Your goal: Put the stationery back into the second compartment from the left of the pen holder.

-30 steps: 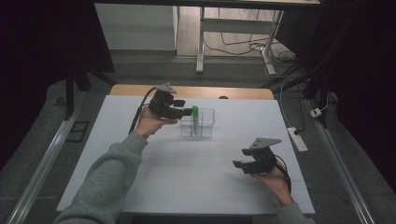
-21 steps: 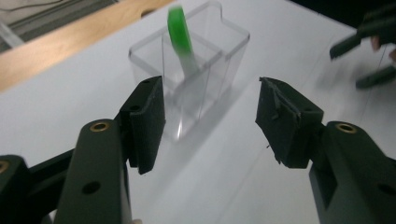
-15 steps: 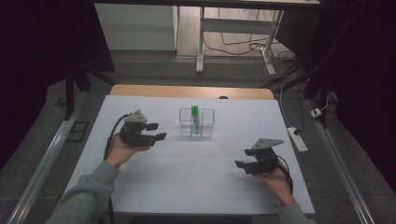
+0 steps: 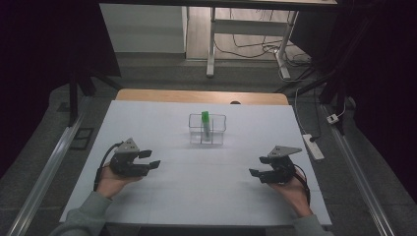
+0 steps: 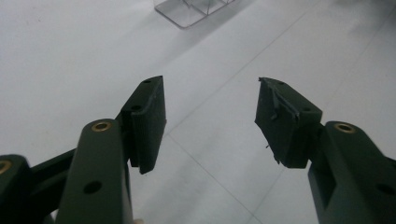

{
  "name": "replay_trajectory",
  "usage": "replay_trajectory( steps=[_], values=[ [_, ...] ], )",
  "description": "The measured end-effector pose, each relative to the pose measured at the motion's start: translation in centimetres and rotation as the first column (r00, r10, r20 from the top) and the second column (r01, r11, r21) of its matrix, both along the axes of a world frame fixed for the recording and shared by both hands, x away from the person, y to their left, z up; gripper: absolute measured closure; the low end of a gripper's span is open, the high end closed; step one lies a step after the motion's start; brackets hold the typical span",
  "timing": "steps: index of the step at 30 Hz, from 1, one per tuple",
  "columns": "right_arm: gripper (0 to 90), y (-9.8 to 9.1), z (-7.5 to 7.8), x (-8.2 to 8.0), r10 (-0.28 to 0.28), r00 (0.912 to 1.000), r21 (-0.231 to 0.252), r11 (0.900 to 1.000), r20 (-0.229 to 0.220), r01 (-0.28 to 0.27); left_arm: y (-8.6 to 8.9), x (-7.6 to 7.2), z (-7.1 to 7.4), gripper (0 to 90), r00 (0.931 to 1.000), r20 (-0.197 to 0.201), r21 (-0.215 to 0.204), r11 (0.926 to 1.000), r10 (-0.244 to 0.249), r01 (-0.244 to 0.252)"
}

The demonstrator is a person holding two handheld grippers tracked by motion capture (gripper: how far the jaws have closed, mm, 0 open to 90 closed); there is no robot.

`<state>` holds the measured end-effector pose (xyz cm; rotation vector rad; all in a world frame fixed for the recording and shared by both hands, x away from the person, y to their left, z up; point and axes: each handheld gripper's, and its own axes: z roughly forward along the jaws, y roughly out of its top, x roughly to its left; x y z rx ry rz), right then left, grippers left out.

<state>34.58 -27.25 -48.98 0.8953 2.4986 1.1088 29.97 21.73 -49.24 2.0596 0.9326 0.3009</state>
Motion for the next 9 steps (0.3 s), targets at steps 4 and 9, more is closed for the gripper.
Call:
replay_trajectory(
  steps=[4,9],
  values=[
    [32.6,-0.11,0.13,0.01,0.002,1.0000,0.003,1.0000,0.008,-0.002,0.29,-0.28,-0.02,41.7,1.0000,0.004,0.002,1.0000,0.009,-0.009],
    [32.1,-0.17,0.14,0.01,0.007,1.0000,0.005,1.0000,0.007,-0.007,0.53,-0.44,-0.18,40.7,0.9999,0.008,0.000,0.9999,0.014,-0.014]
  ],
)
